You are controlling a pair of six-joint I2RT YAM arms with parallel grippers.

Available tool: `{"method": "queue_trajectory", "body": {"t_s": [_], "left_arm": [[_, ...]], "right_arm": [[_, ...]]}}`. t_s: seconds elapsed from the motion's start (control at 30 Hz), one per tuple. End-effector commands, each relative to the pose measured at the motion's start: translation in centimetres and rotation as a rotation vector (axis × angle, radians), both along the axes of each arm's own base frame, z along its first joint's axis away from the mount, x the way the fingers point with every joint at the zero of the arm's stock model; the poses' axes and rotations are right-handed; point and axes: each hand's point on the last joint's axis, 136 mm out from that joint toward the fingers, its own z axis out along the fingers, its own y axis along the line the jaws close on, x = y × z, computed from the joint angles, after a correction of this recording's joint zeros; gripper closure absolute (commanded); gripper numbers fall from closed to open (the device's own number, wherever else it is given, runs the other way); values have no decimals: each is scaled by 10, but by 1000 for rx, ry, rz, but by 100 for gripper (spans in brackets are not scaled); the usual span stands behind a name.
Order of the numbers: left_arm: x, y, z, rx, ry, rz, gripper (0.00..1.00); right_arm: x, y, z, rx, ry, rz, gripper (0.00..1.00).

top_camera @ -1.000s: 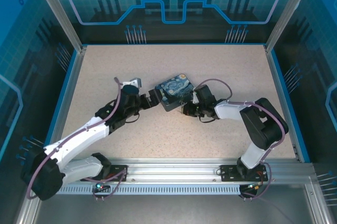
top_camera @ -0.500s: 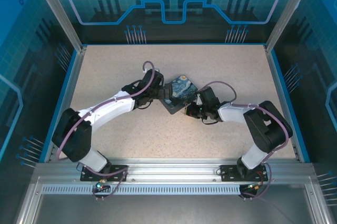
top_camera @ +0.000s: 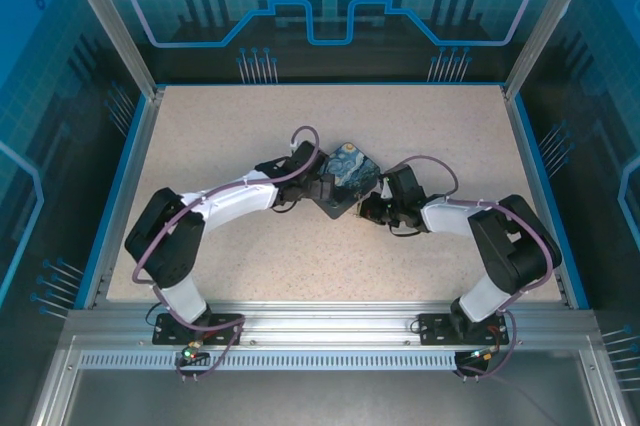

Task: Unlock a padlock with a key

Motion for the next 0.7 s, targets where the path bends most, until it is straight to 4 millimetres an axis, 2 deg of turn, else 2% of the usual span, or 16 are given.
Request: {"method": "queue_trajectory", "body": {"t_s": [0.0,0.37,0.67], "left_arm": [[0,-3,-4,64,3,-22,1],[-13,-6,-25,95,38,-35,1],[-18,-7,-32,94,48,-41,1]], "right_arm": [[1,-6,6,30,-4,-23,100],[8,-13,11,101,-2,-69,100],[16,-18,13,113,-6,-110,100]]}}
